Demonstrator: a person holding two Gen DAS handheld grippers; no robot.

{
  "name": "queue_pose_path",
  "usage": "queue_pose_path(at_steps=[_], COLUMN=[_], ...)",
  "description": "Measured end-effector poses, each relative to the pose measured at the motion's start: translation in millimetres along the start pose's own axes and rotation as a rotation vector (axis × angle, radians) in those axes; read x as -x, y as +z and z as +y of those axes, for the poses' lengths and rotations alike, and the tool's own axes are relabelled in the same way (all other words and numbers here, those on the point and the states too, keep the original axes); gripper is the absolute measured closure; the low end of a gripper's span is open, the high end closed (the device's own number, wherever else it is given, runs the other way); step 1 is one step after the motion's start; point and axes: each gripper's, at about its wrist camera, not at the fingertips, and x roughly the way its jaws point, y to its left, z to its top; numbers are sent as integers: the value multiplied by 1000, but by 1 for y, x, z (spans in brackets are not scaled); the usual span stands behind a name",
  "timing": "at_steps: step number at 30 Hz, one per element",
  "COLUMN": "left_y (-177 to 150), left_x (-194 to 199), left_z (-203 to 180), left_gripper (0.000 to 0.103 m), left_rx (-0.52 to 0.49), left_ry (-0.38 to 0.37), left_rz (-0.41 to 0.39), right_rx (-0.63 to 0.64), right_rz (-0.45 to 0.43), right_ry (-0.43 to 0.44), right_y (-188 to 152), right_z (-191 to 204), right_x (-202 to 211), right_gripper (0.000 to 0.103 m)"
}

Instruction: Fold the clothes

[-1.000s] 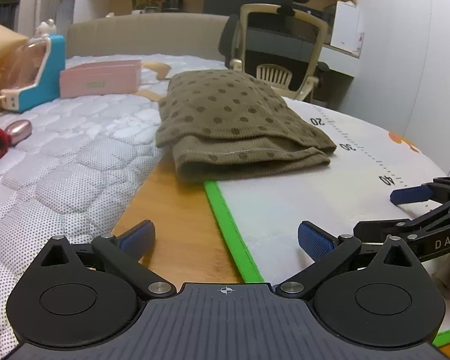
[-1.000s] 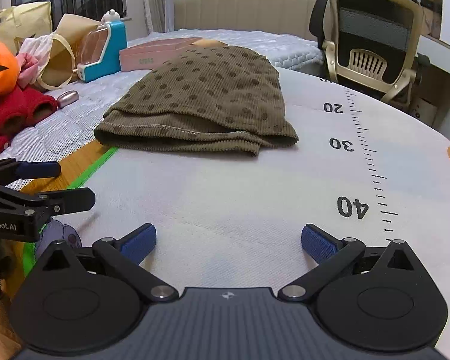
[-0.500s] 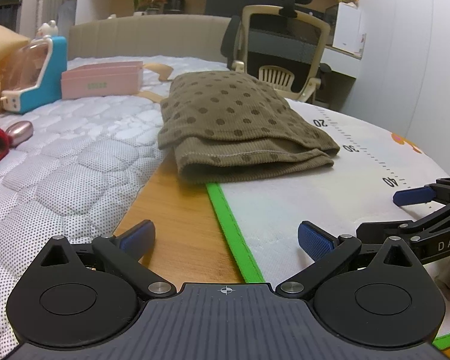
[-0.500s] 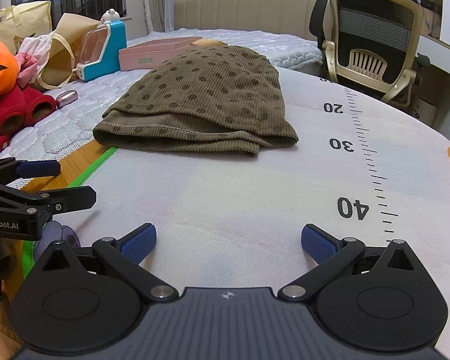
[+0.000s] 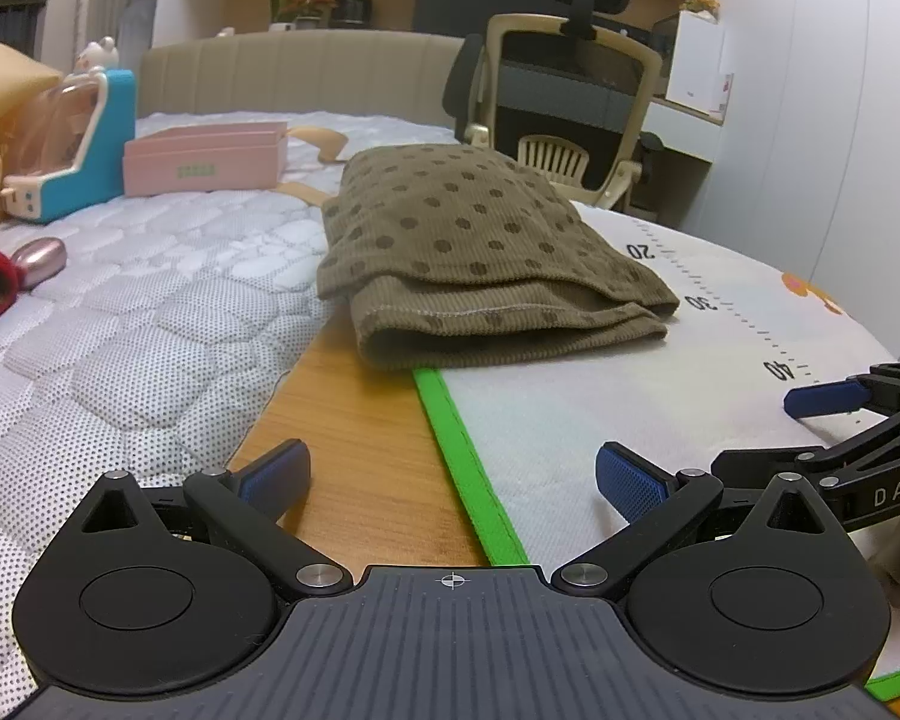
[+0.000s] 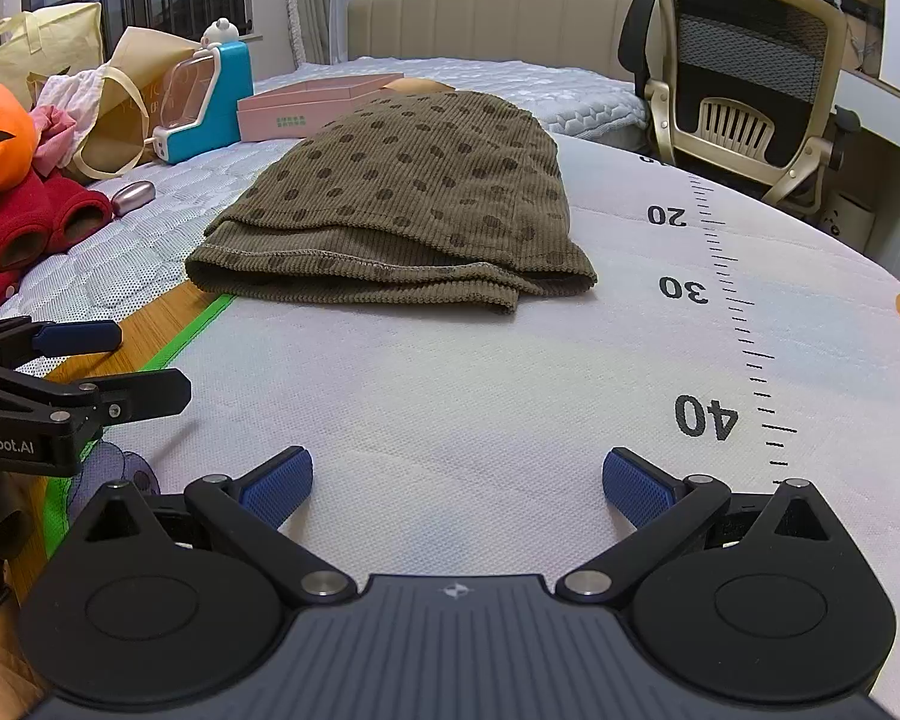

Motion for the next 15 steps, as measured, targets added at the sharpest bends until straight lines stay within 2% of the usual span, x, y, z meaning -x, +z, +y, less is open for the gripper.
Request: queue_pose_path(at_steps=[15], left_y=[0], left_x=[0], left_z=[0], left_gripper=[0], left_rx=[3], left_ry=[0], left_rz=[-3], right_rx=[-7], right_rz=[-3], right_ry=[3], right_y=[0], right_z=[0], right_x=[0], right_gripper=[0])
